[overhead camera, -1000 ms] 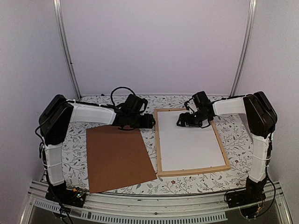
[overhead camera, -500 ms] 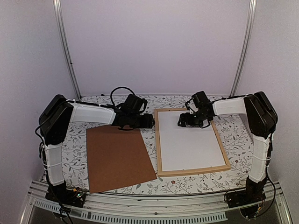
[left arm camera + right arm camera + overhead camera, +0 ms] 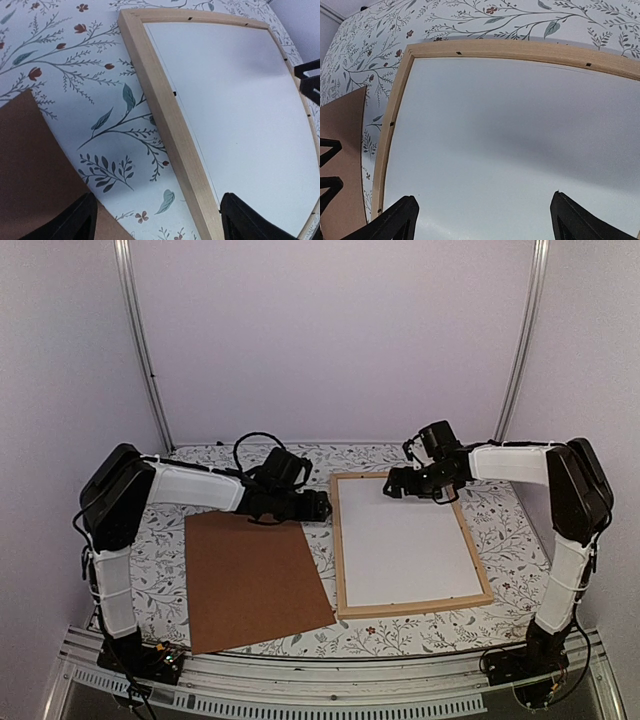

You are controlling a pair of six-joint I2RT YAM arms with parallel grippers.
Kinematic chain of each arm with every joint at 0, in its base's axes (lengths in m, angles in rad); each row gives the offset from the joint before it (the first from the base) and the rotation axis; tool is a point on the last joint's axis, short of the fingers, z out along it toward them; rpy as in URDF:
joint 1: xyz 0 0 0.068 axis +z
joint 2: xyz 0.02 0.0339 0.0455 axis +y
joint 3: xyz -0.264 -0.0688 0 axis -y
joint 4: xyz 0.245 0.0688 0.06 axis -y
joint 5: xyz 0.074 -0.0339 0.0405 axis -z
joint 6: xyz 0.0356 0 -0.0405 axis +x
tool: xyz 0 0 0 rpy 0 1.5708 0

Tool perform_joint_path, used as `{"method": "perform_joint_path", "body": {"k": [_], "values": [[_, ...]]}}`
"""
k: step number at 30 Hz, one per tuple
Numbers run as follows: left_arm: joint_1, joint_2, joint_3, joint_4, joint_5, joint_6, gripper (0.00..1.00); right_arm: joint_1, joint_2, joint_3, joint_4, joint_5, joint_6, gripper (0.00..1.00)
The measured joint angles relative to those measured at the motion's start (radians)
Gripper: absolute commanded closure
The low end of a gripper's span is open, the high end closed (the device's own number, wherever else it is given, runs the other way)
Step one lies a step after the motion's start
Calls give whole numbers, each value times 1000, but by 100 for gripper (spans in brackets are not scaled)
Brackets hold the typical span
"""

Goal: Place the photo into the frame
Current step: Press the photo against the mat board, then pick up the backboard from the center of the board.

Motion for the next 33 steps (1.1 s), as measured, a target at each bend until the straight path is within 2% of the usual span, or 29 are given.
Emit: {"method": "perform_joint_path", "body": {"k": [6,14,18,24,33], "values": [[12,-106,-104,-11,10,3,1,-54,-136,-91,-14,54,0,1],[101,-332,-261,-53,13,8,0,-72,-217,-181,-47,91,-7,2],[181,-444,-356,-123,2,11,0,9,-238,-183,-48,82,-4,2],[299,-595,-486,-203,2,5,1,198,-214,-117,-48,52,20,4],[493,-695,-660,-220,114,-20,1,449,48,160,-26,-16,48,5]]}}
